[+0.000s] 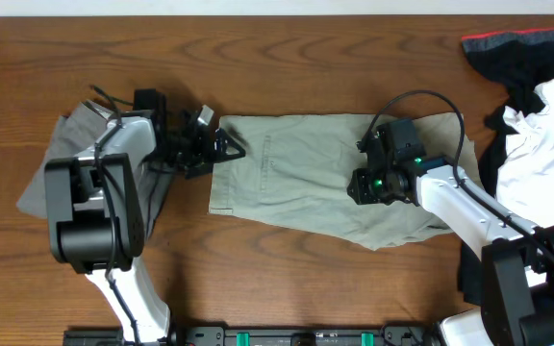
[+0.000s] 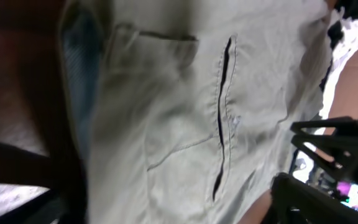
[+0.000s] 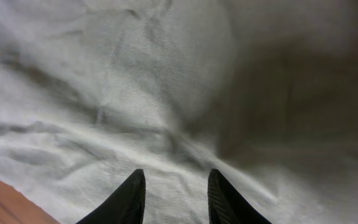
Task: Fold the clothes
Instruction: 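Grasp the waistband end with the left gripper and the leg end with the right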
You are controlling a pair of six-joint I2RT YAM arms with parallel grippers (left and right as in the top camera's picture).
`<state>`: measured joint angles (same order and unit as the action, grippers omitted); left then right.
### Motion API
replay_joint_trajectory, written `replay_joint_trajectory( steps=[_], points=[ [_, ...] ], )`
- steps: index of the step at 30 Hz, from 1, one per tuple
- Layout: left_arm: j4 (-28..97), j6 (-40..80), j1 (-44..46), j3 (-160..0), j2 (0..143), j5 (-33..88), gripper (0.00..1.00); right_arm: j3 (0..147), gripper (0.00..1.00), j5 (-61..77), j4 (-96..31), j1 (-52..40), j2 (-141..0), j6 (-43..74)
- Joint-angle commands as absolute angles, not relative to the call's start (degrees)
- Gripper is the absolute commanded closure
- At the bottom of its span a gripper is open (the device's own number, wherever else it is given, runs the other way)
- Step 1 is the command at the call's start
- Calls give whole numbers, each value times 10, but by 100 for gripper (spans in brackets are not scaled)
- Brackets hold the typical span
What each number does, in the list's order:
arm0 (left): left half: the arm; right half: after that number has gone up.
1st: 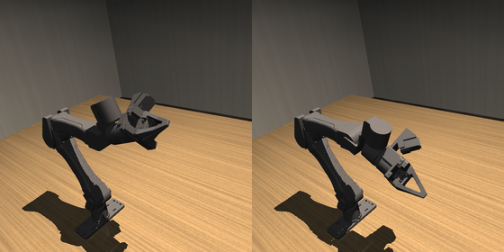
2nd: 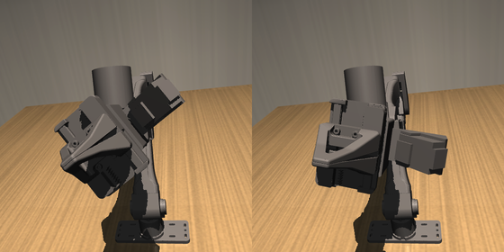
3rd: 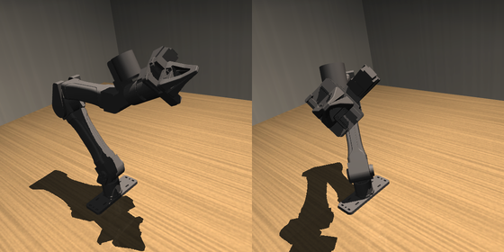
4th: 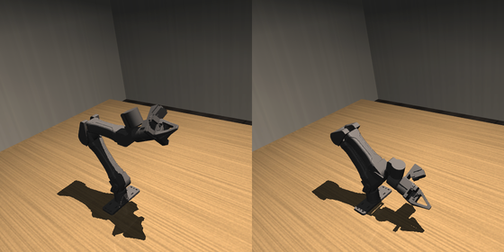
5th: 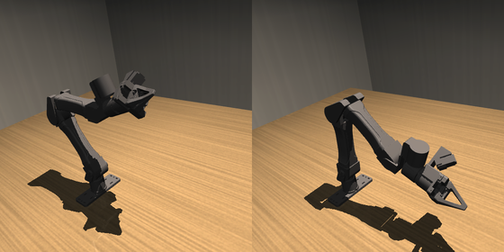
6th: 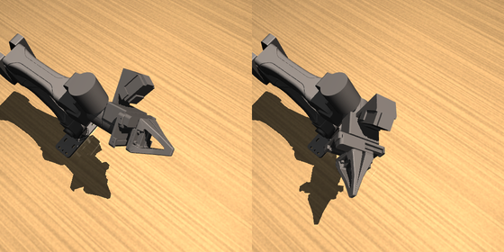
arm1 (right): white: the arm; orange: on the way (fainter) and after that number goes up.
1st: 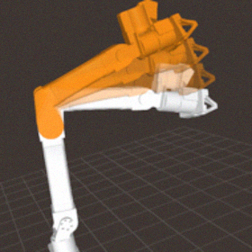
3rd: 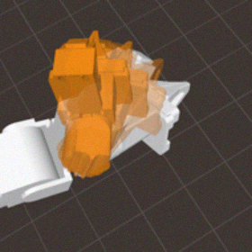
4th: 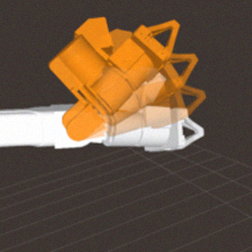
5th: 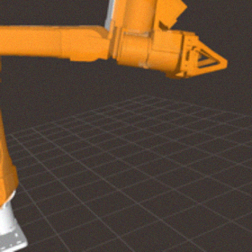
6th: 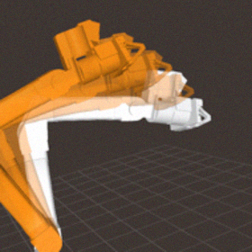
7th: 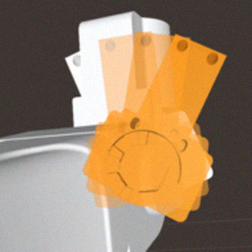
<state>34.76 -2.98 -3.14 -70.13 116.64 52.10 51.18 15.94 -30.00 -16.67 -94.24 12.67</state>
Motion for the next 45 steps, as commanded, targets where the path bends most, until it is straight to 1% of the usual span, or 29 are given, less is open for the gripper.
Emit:
replay_joint_trajectory(
  steps=[1, 9, 12, 14, 15, 17, 18, 19, 20, 22, 24, 26, 29, 34, 37, 45],
  points=[
    [338, -12, -14, -682, 1210, 439, 12, 509, 68, 151, -297, -176, -938, 137],
    [331, -12, 14, -682, 1210, 440, 42, 509, 68, 149, -291, -176, -938, 137],
    [331, -12, 16, -682, 1210, 441, 52, 509, 68, 149, -293, -176, -938, 138],
    [331, -12, 16, -682, 1210, 452, 61, 509, 68, 149, -293, -176, -938, 138],
    [331, -12, 16, -682, 1210, 460, 64, 509, 68, 149, -293, -176, -938, 138],
    [332, -12, 16, -682, 1210, 474, 74, 509, 68, 149, -293, -176, -938, 137],
    [333, -12, 16, -682, 1210, 476, 81, 509, 69, 149, -293, -176, -938, 137],
    [337, -12, 16, -683, 1210, 475, 92, 509, 68, 149, -293, -176, -938, 137],
    [346, -12, 15, -686, 1209, 473, 94, 509, 69, 149, -294, -176, -938, 137],
    [362, -12, 13, -694, 1207, 467, 94, 509, 70, 149, -296, -176, -938, 137],
    [390, -12, 13, -708, 1203, 436, 94, 509, 70, 148, -296, -176, -938, 137],
    [416, -12, 13, -720, 1191, 392, 94, 510, 69, 148, -296, -174, -936, 136],
    [461, -12, 13, -737, 1161, 330, 94, 510, 71, 148, -300, -162, -922, 130],
    [556, -12, 13, -785, 1091, 174, 94, 510, 70, 148, -302, -133, -866, 131],
    [614, -12, 13, -832, 1061, 105, 94, 510, 68, 148, -297, -118, -827, 131],
    [738, -14, 36, -975, 1047, 20, 94, 510, 67, 148, -289, -96, -754, 133]
  ],
)
